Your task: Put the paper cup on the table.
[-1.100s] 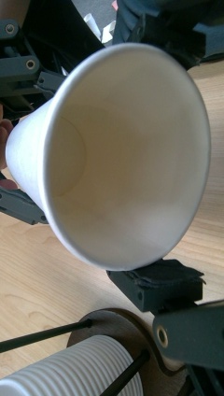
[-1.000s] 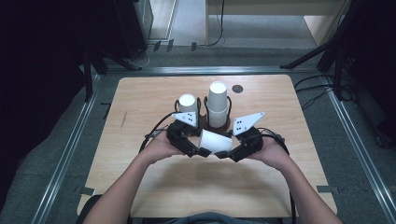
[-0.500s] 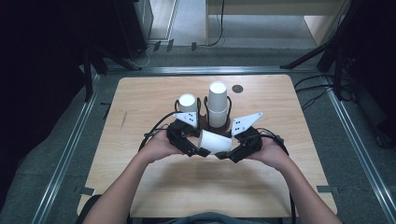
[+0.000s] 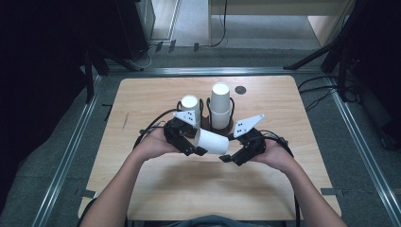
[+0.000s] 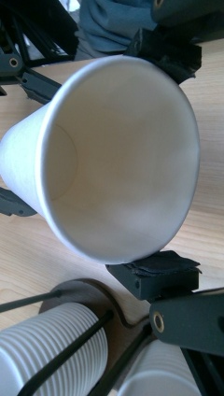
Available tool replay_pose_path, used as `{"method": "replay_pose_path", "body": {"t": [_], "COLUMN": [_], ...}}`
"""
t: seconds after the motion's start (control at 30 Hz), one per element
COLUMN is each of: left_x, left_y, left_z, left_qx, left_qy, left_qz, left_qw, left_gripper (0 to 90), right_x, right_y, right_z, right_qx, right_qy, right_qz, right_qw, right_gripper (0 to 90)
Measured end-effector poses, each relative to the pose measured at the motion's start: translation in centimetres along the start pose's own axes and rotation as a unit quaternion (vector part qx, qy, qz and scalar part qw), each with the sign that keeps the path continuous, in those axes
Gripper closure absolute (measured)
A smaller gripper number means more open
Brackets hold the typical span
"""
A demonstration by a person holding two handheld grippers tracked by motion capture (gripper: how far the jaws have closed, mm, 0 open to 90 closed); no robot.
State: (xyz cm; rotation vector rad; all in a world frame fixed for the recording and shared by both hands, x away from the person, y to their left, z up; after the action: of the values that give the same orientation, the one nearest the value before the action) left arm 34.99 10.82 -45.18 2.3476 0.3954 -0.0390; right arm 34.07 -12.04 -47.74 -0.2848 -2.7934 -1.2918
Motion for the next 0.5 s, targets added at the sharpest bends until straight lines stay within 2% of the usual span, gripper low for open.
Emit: {"method": "replay_pose_path", "body": {"t": [0.17, 0.4, 0.5], "left_x": [0.29, 0.41, 0.35], "left_y": [0.34, 0.92, 1.08], "left_z": [0.17, 0.64, 0.88], "left_qx": [0.028, 0.066, 0.081], "left_qy": [0.003, 0.014, 0.012], "left_qz": [0.013, 0.034, 0.041], "left_qw": [0.9995, 0.9971, 0.9958], "left_gripper": [24.5, 24.5, 24.5], "right_x": [-0.18, -0.26, -0.27], "right_y": [-0.06, -0.11, -0.12], "right_z": [0.25, 0.44, 0.50], "right_qx": [0.006, 0.014, 0.016], "right_qy": [-0.005, -0.012, -0.014], "right_qz": [0.003, 0.003, 0.001], "right_qw": [1.0000, 0.9998, 0.9998], "right_gripper": [21.4, 21.3, 21.3]}}
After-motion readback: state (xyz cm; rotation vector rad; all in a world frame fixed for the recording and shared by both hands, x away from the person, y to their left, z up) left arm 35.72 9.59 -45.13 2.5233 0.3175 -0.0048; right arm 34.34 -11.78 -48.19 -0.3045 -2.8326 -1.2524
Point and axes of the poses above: each handheld gripper's, and its own axes: z roughly forward along the jaws, y roughly out of its top, x roughly to its left, the point moved 2 cm from there along z, roughly forward along the jaws, and after that the axes turned 3 degrees about y, right-handed, at the moved point
